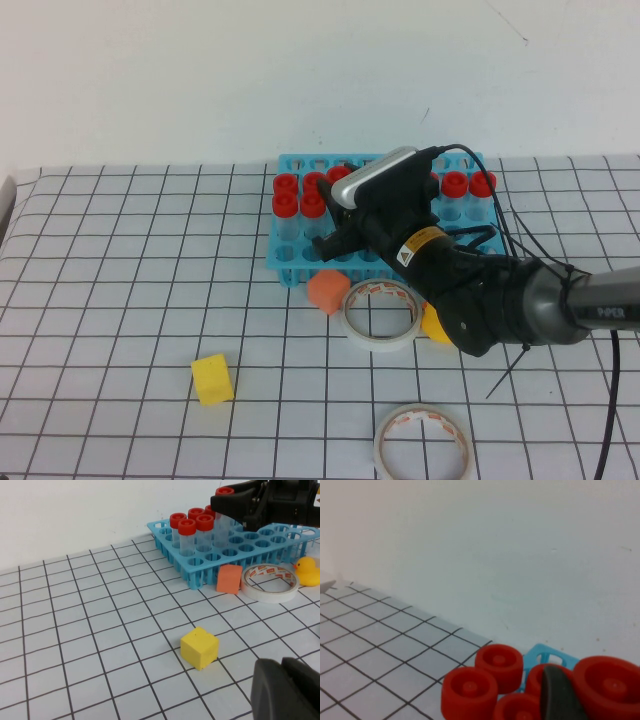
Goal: Place the test tubes
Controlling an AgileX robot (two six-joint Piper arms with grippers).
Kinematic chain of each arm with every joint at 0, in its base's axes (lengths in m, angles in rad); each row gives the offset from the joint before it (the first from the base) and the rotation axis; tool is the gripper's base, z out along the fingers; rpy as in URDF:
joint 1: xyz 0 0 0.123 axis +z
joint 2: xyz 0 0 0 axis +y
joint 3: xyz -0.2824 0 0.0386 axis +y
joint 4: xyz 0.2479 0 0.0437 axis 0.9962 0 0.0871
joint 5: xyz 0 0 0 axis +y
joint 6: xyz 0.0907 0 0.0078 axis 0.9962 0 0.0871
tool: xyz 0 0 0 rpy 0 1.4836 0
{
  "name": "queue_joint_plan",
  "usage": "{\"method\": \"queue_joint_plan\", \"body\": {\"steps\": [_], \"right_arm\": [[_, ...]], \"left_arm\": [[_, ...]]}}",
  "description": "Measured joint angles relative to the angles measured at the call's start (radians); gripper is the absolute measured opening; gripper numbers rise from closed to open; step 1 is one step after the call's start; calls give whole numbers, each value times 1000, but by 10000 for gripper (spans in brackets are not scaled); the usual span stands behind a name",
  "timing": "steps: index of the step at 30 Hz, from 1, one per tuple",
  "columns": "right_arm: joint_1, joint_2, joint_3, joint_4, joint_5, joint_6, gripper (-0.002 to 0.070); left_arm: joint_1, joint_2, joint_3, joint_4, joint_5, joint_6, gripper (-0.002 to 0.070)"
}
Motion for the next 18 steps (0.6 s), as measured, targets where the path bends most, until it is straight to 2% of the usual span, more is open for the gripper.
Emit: {"method": "queue_joint_plan", "body": {"steps": [18], "right_arm": [[-1, 0, 0, 18, 30, 26, 284]], "left_arm": [[0, 0, 0, 0, 0, 0, -1]]}}
